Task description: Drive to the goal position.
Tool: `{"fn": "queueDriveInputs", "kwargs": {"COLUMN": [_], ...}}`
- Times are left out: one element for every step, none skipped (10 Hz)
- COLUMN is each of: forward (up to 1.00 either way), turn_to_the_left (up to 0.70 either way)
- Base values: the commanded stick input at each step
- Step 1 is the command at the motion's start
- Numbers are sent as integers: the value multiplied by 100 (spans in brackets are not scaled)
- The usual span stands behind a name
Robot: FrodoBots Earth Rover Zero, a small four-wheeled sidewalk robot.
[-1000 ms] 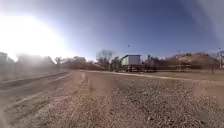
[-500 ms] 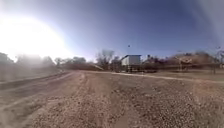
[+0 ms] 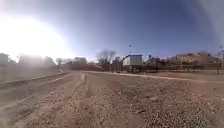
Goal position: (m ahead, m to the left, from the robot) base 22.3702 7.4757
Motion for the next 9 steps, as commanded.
{"fn": "queueDriveInputs", "kwargs": {"forward": [50, 50, 50, 50, 50, 50, 50, 50, 50], "turn_to_the_left": [0, 0, 0, 0, 0, 0, 0, 0, 0]}}
